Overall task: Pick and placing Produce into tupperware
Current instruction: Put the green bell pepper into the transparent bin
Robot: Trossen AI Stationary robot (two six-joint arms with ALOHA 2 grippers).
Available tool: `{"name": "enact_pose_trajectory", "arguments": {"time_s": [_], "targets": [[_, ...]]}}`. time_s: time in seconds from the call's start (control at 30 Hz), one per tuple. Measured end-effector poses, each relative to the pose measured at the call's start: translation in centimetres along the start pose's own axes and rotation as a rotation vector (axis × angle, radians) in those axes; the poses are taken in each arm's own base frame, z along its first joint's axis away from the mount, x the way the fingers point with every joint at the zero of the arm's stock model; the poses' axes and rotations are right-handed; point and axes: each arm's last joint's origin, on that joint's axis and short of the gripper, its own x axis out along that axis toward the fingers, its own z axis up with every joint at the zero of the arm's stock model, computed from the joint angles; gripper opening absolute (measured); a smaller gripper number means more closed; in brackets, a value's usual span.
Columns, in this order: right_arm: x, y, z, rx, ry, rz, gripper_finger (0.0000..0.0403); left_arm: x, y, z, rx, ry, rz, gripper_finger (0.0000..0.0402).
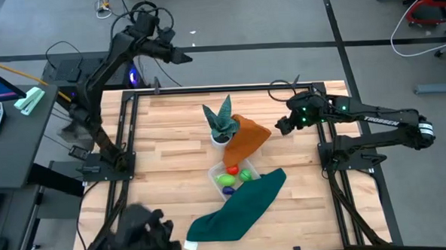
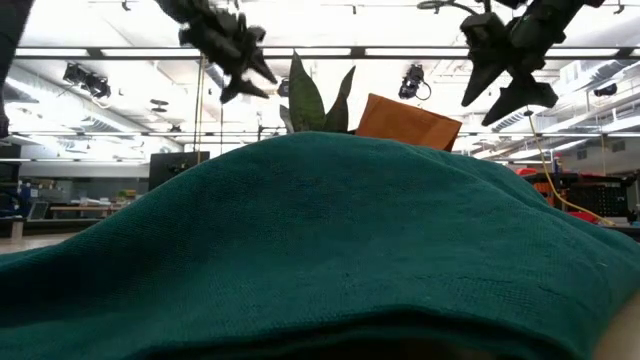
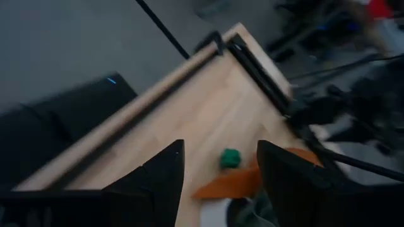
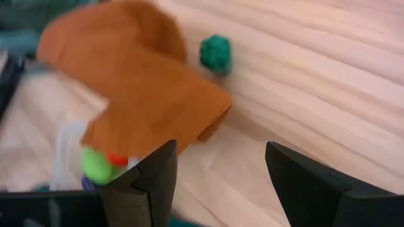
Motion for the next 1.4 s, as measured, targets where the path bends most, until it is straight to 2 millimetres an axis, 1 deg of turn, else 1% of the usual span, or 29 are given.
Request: {"name": "enact_pose_trajectory", "arguments": {"time_s": [0.1, 0.17, 0.3, 0.37, 0.5, 0.77, 0.9, 1.03, 1.27, 1.4], "targets": [[0.0, -0.3, 0.5, 0.099, -0.049, -0.03, 0.0202, 1.5, 2.5, -0.2, -0.058, 0.061, -0.093, 0.0206], [0.0, -0.7, 0.8, 0.154, -0.067, -0.046, 0.0202, 2.4, 3.9, -0.5, -0.079, 0.104, -0.122, 0.0205], [0.1, -1.5, 1.5, 0.251, -0.086, -0.071, 0.0202, 3.9, 5.3, -1.5, -0.06, 0.182, -0.131, 0.0201], [0.2, -1.9, 1.9, 0.283, -0.078, -0.072, 0.0202, 4.6, 5.6, -2.0, -0.047, 0.227, -0.136, 0.02], [0.4, -2.9, 2.7, 0.318, -0.067, -0.076, 0.0202, 5.3, 5.4, -2.8, -0.025, 0.292, -0.151, 0.0203], [0.5, -5.2, 4.3, 0.378, -0.063, -0.089, 0.0202, 6.0, 4.5, -3.1, -0.009, 0.317, -0.167, 0.0201], [1.0, -6.7, 5.2, 0.437, -0.044, -0.103, 0.0202, 6.2, 4.2, -3.2, -0.004, 0.324, -0.172, 0.0197], [1.8, -7.7, 6.1, 0.453, -0.022, -0.082, 0.0202, 6.4, 4.1, -3.2, -0.001, 0.328, -0.17, 0.02], [3.3, -8.7, 7.5, 0.464, -0.007, -0.037, 0.0202, 6.5, 3.9, -3.2, -0.004, 0.332, -0.169, 0.0202], [3.7, -8.7, 8.8, 0.413, 0.002, -0.029, 0.0202, 6.5, 3.9, -3.2, -0.003, 0.332, -0.169, 0.0197]]}}
